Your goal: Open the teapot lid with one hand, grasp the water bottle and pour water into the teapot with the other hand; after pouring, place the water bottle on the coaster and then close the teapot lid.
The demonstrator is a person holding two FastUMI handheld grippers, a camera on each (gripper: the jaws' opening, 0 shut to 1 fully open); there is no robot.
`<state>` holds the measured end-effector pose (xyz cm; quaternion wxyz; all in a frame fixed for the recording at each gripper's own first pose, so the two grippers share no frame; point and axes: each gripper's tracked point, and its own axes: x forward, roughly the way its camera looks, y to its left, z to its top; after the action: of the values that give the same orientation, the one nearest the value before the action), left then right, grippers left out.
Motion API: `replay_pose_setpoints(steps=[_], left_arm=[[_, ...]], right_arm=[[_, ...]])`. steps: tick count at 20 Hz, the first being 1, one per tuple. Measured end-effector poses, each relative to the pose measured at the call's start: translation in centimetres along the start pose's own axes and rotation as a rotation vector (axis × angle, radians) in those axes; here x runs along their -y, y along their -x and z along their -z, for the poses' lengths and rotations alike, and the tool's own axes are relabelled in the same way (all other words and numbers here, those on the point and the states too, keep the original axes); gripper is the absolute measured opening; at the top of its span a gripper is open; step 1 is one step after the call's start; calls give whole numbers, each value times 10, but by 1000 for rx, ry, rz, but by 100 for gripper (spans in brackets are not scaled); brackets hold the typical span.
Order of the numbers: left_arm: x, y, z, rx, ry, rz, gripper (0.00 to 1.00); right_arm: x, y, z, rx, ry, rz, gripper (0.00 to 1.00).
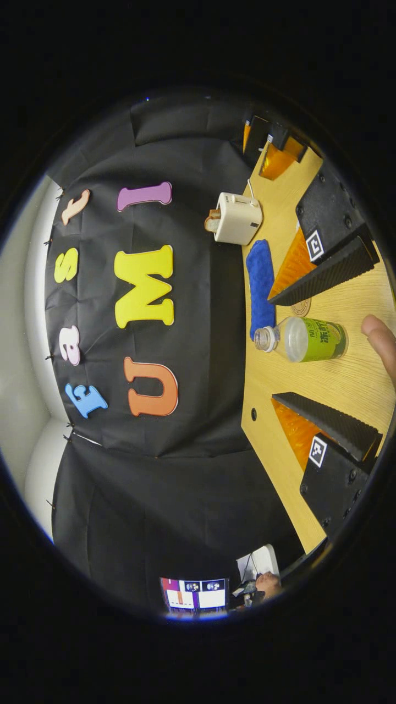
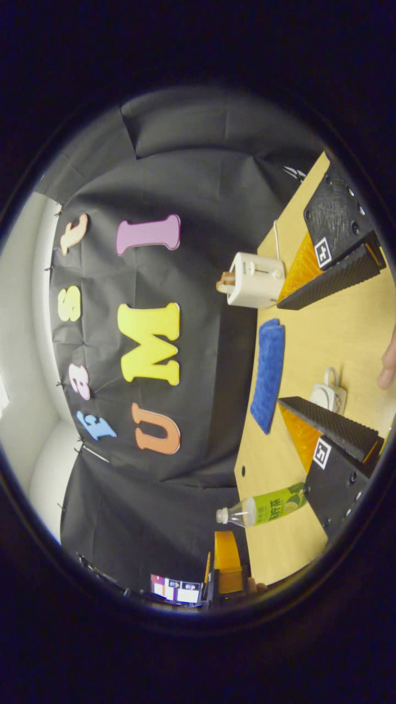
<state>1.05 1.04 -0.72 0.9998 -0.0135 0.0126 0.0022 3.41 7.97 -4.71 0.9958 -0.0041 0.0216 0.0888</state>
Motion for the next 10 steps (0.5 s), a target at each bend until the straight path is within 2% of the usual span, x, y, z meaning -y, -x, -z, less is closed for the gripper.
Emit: replay_pose_setpoints(steps=[4, 7, 9, 10], left_arm=[[1, -2, 6, -13, -16, 4, 99], [-1, -6, 10, -22, -20, 2, 99], [-1, -8, 13, -30, -16, 4, 99], [-2, -8, 14, -35, -15, 5, 99]], right_arm=[[-23, -26, 21, -12, 14, -34, 96], [-34, -42, 50, -88, 19, -41, 94], [-42, -49, 57, -94, 6, -70, 89], [-46, -52, 59, -100, 5, -86, 84]])
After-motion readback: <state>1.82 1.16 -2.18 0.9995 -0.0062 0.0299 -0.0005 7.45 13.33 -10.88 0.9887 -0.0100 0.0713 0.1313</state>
